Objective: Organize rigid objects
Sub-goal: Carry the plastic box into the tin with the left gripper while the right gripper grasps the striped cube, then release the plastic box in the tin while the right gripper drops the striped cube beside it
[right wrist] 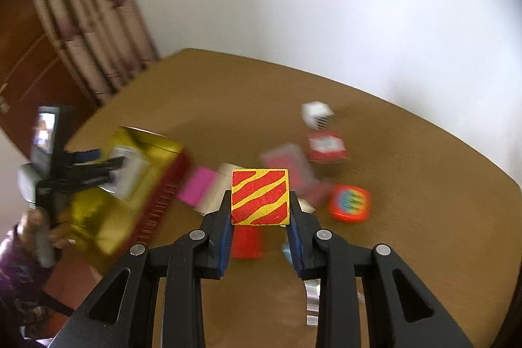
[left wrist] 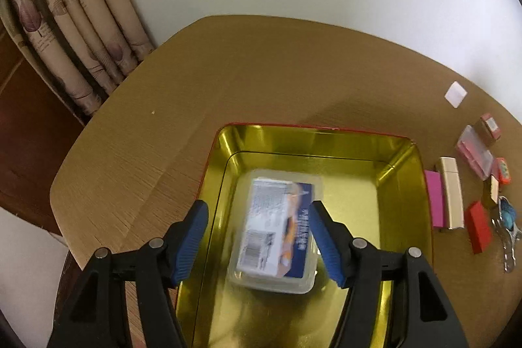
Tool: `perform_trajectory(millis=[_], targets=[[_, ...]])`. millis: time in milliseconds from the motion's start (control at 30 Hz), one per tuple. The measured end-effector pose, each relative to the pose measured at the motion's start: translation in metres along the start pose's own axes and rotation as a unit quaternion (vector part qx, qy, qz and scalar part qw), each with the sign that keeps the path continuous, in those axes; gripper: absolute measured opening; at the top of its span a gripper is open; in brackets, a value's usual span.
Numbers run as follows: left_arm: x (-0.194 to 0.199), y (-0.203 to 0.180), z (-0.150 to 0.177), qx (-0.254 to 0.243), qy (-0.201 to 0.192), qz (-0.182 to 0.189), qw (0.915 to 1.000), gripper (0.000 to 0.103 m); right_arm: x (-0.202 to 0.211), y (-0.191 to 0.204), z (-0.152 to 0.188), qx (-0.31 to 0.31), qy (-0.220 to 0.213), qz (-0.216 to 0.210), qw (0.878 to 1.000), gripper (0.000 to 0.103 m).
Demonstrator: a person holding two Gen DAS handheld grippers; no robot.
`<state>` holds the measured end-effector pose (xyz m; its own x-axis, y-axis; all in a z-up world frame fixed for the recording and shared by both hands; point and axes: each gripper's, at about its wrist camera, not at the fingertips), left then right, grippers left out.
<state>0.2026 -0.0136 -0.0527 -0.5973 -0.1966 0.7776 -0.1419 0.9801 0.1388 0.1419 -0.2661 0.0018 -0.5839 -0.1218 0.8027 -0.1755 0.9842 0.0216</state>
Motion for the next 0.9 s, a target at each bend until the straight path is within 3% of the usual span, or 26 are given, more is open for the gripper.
perform_trajectory(millis=[167, 333, 467, 667, 833, 900], targets=[[0.032, 0.025, 0.010, 0.032, -0.015, 0.011, 0.9993, 0.066, -0.023, 0.064, -0.011, 0.006, 0.005, -0.072, 0.997, 0.027], [0.067, 0.063, 0.041, 0.088, -0.010, -0.008, 0.9960, 0.066, -0.069, 0.118, -0.013, 0.021, 0.038, -0.101, 0.994, 0.027], [0.075, 0.072, 0.065, 0.076, -0.007, -0.009, 0.9970, 0.066, -0.109, 0.136, -0.006, 0.042, 0.067, -0.075, 0.994, 0.027], [0.066, 0.070, 0.075, 0.068, 0.009, 0.035, 0.9970, 0.066, -0.150, 0.134, -0.003, 0.041, 0.100, -0.047, 0.993, 0.027], [0.055, 0.066, 0.076, 0.071, 0.018, 0.047, 0.9962, 0.066, -0.167, 0.133, -0.002, 0.032, 0.105, -0.045, 0.993, 0.028], [0.055, 0.067, 0.078, 0.071, 0.017, 0.048, 0.9962, 0.066, -0.161, 0.131, -0.001, 0.026, 0.098, -0.038, 0.994, 0.037]])
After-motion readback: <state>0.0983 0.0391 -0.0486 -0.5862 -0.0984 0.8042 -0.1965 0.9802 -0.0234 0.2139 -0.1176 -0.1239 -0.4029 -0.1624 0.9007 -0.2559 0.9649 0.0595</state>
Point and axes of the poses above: each gripper's, at about its wrist camera, not at the fingertips, and x roughly against the way its jaws point, y to its left, z to its underside, and after that the axes turned 8 degrees about -y, right-handed
